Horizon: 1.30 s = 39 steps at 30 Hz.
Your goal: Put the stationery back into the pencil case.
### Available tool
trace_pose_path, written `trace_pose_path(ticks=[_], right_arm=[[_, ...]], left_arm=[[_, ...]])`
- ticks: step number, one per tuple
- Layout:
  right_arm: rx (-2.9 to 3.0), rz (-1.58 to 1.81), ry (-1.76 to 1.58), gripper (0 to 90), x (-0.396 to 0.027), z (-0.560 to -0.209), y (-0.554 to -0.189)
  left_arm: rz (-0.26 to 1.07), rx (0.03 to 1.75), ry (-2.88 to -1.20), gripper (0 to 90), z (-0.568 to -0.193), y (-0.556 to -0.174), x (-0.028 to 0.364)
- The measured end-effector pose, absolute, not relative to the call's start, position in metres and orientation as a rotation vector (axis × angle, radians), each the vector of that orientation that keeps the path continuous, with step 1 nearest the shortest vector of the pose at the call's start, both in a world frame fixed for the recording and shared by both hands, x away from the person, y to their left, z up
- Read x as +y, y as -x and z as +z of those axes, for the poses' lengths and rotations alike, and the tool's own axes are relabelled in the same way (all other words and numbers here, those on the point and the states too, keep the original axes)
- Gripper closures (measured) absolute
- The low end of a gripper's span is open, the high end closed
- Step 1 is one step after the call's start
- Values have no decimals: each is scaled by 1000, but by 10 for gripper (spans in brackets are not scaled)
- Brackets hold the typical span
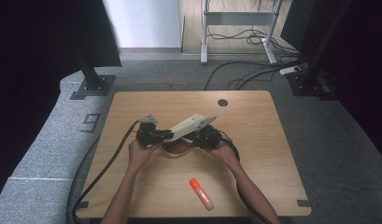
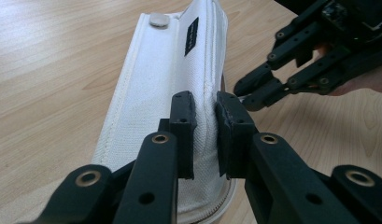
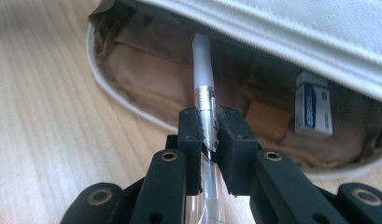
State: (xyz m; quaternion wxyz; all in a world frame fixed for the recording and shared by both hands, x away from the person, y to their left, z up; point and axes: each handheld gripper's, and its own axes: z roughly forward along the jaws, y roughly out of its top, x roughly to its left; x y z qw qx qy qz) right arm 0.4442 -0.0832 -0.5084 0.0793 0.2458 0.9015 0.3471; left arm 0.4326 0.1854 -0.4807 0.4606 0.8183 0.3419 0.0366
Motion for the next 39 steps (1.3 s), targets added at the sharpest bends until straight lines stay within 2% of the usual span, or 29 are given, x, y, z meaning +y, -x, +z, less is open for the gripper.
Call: trace_pose_path(ticks=[23,29,39], right_arm=[[2663,1050,-758,773,-57,-522,-469],[2669,1063,-783,707,-60,-521,-468],[2656,1064,-796,673,-81,-507,-455]], left_arm=[[84,826,-2023,776,-481,-431,184],[87,824,-2024,776,-481,-431,184],[89,828,-2024,774,-481,-431,184]])
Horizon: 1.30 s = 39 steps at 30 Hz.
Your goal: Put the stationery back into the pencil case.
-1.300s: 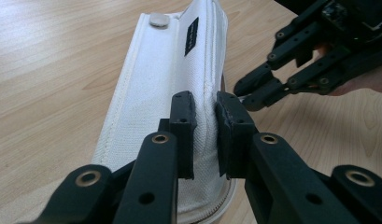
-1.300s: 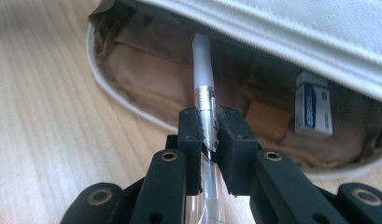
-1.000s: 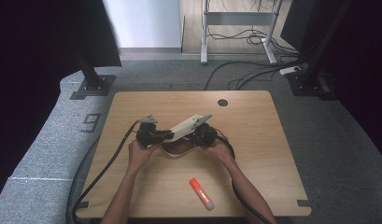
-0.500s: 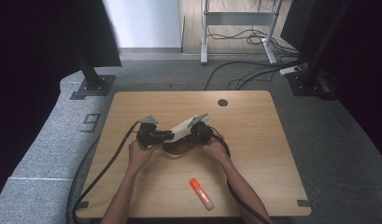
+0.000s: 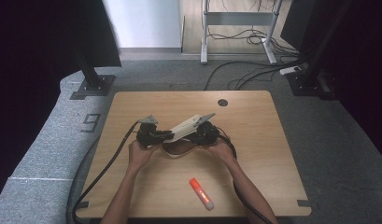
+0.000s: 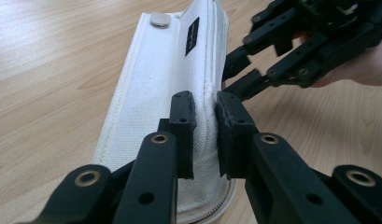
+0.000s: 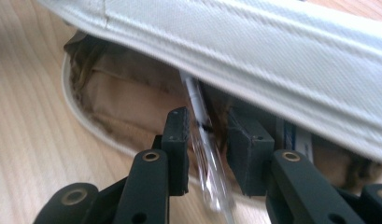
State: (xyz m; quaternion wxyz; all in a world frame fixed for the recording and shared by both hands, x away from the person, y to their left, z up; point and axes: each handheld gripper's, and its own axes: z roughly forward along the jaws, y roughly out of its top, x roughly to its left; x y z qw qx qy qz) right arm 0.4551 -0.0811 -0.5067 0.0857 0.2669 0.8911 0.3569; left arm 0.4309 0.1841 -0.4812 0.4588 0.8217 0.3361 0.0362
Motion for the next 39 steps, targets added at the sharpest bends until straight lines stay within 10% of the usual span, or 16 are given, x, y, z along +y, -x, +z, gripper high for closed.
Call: trace_pose_path(ticks=[39], right_arm=[[2616,1067,-877,830,-124,-520,-447]], left_arm=[[77,830,-2023,772,-483,-431,184]])
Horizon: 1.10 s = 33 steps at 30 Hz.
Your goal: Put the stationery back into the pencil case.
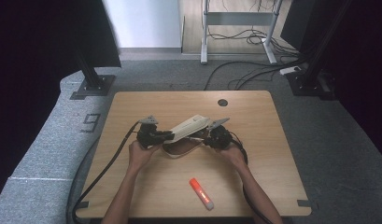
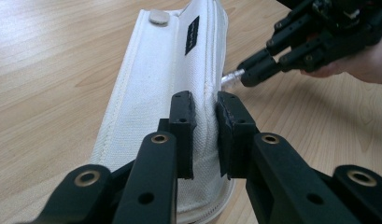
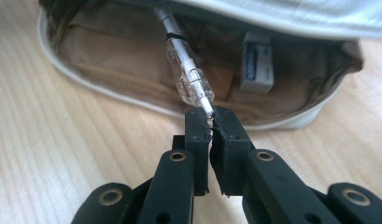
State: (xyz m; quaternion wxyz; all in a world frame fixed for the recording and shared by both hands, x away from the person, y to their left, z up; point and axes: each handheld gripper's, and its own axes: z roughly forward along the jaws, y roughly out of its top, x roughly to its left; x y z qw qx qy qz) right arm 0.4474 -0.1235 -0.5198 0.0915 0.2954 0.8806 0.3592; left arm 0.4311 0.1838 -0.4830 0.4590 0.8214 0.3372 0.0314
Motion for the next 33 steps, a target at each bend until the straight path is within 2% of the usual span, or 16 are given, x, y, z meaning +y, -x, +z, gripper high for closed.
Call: trace_pose_path(ticks=[8,15,19,25,33], right_arm=[[2580,1057,-892,827,-115,-516,-465],[2578,1009,-916,755,-112,-517,-472],[2564,1029,-935,674,-119,-514,-467],[2550,1039,-947,507,-130,-510,-456],[2548,1063,-938,385,-139,-507,-439]], left_arm=[[74,828,-2021,772,-483,-431,183],[77,825,-2023,771,-483,-431,184],[77,825,-2021,771,-483,-432,184],[77,826,-2024,772,-483,-432,184],[78,830,-2024,772,-483,-431,184]])
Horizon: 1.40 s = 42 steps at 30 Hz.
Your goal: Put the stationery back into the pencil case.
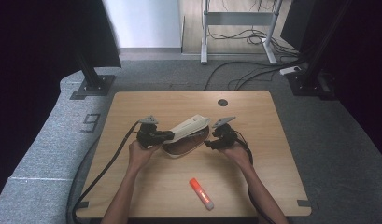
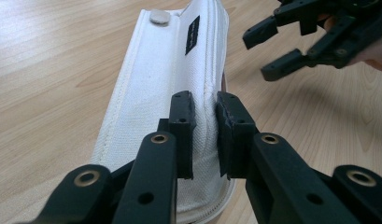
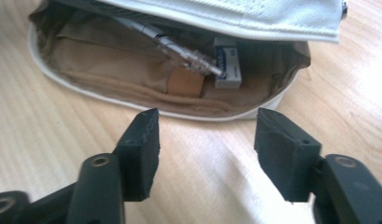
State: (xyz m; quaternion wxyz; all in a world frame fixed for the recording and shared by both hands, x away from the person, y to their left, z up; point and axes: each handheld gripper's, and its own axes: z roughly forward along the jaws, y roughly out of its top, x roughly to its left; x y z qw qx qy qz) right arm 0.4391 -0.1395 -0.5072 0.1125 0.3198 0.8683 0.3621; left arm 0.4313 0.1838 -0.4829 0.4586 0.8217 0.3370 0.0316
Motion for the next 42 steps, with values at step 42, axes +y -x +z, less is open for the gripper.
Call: trace_pose_path(ticks=[42], right_arm=[[2611,1184,-891,278,-135,-521,-331]], left_arm=[[81,828,-2034,769,-483,-429,182]])
